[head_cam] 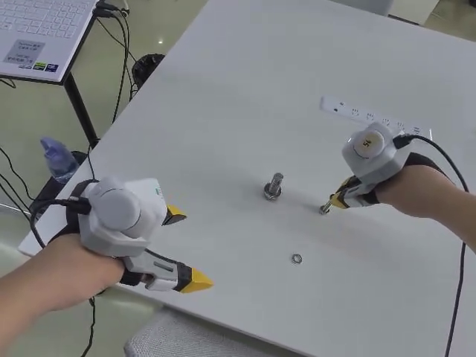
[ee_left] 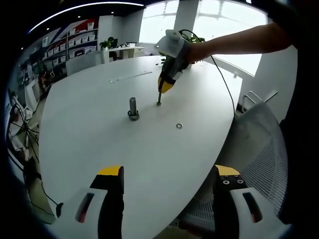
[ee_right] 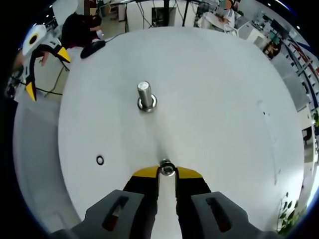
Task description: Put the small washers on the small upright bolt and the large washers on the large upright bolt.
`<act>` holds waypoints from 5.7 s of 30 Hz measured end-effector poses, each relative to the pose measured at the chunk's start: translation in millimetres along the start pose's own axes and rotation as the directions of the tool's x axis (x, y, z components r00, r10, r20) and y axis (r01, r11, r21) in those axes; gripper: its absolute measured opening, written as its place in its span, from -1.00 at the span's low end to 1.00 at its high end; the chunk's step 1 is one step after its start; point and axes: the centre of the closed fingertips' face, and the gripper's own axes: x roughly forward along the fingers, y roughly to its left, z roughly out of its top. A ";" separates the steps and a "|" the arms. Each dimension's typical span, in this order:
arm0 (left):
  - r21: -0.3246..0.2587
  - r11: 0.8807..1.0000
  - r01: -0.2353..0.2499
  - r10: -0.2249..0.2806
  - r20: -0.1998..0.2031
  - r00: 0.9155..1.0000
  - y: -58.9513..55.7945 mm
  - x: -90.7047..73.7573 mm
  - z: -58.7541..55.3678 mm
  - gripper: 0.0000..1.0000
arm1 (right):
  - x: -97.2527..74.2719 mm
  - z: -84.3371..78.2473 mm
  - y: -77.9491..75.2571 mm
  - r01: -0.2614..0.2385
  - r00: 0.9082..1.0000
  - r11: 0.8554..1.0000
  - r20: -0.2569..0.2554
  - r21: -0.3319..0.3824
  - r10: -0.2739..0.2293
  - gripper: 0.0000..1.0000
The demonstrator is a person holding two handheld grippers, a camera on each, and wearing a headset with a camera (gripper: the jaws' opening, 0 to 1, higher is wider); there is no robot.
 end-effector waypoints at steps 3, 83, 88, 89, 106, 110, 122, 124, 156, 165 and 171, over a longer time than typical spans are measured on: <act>0.001 1.000 0.002 -0.002 -0.005 1.000 1.5 1.9 -2.2 0.44 | 2.7 -0.5 0.5 -0.005 1.000 1.000 -0.002 -0.005 0.005 -0.75; -0.022 1.000 0.004 -0.003 0.022 1.000 10.3 5.4 3.0 0.49 | 27.6 -9.3 5.8 -0.050 0.999 0.998 -0.014 -0.030 0.049 -0.38; -0.015 1.000 -0.008 0.009 0.024 1.000 13.4 5.4 5.3 0.54 | 19.3 -5.8 3.4 -0.037 0.999 0.999 0.005 -0.019 0.037 -0.31; -0.011 1.000 -0.009 0.009 0.021 1.000 13.4 5.5 5.0 0.57 | 17.9 -5.2 3.6 -0.037 0.999 0.999 0.007 -0.019 0.037 -0.31; 0.012 1.000 -0.011 0.011 -0.003 1.000 6.5 4.6 0.1 0.94 | -6.2 10.3 23.6 -0.030 0.999 0.997 0.032 -0.065 0.032 -0.20; 0.018 1.000 -0.010 0.010 -0.004 1.000 3.1 2.3 -1.2 0.99 | -11.1 12.0 32.5 -0.030 0.999 0.997 0.038 -0.073 0.033 -0.20; 0.040 0.999 -0.016 0.016 0.003 1.000 3.6 -2.6 -0.6 0.98 | -14.0 6.2 64.8 -0.053 0.997 0.996 0.047 -0.065 0.057 -0.16; 0.043 0.999 -0.022 0.022 0.005 1.000 4.6 -2.7 -0.5 0.98 | -13.2 5.2 69.7 -0.057 0.997 0.996 0.048 -0.066 0.060 -0.15; 0.057 0.998 -0.040 0.040 0.003 0.999 7.8 -10.7 -5.6 0.82 | 32.0 -9.8 115.3 -0.088 0.991 0.992 0.095 -0.088 0.096 -0.11; 0.056 0.998 -0.032 0.032 -0.007 0.999 9.5 -11.6 -9.3 0.81 | 39.2 -15.8 116.3 -0.083 0.992 0.992 0.086 -0.091 0.091 -0.15; 0.062 0.998 -0.032 0.032 -0.009 0.999 10.6 -11.2 -7.7 0.80 | 41.0 -17.3 117.8 -0.091 0.991 0.992 0.085 -0.093 0.099 -0.19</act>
